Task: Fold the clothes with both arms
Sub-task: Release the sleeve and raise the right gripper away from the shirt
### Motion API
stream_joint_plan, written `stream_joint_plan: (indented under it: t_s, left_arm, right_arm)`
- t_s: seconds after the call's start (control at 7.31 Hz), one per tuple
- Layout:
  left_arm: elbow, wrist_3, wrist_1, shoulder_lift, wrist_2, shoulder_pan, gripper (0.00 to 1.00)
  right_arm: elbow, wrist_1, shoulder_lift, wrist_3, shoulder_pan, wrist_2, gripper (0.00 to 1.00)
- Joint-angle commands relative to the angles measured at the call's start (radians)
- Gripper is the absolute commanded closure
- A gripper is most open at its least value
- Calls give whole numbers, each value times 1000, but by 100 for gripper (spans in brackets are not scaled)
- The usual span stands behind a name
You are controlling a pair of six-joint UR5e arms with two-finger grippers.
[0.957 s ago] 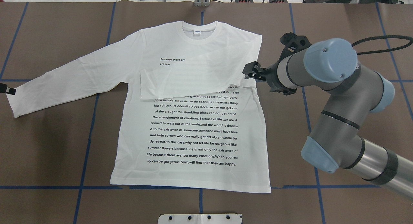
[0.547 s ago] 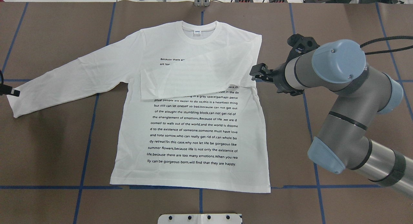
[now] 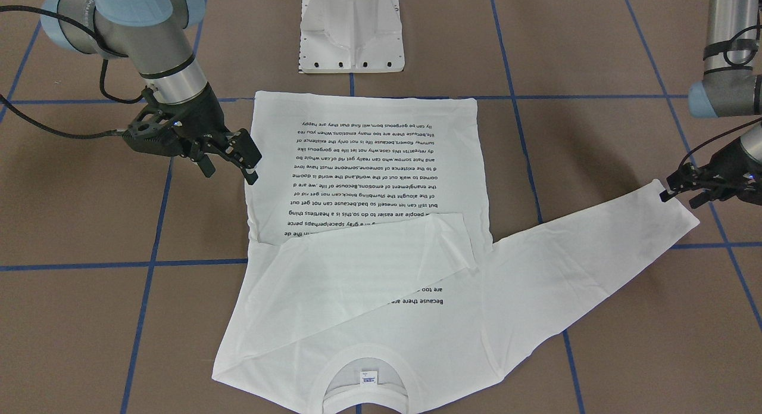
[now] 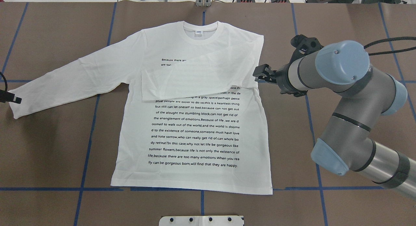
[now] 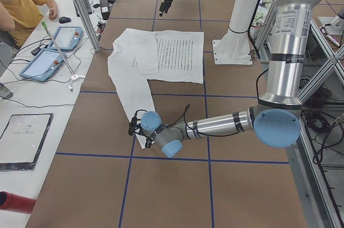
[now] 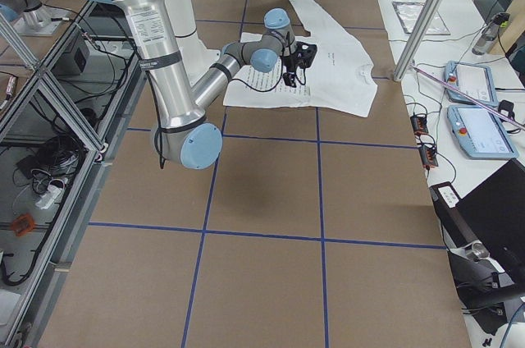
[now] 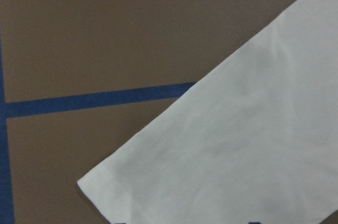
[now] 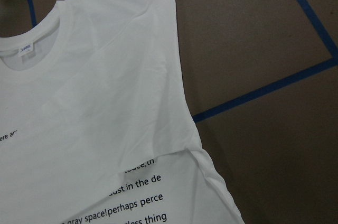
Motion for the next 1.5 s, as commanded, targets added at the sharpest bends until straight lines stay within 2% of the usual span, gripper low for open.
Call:
stream_joint_plan:
  t_s: [0.0, 1.09, 1.23, 1.37]
  left_arm:
    - [9, 0, 0, 0, 6, 3, 27]
    - [15, 0, 0, 0, 6, 15, 30]
    - [15, 2, 0, 2, 7, 15, 36]
    - [23, 2, 0, 2, 7, 15, 47]
  right_arm:
    - [1, 1, 5, 1, -1, -1, 1]
    - [1, 1, 5, 5, -1, -1, 1]
    - [3, 1, 7, 5, -1, -1, 1]
    - [3, 1, 7, 8, -1, -1, 1]
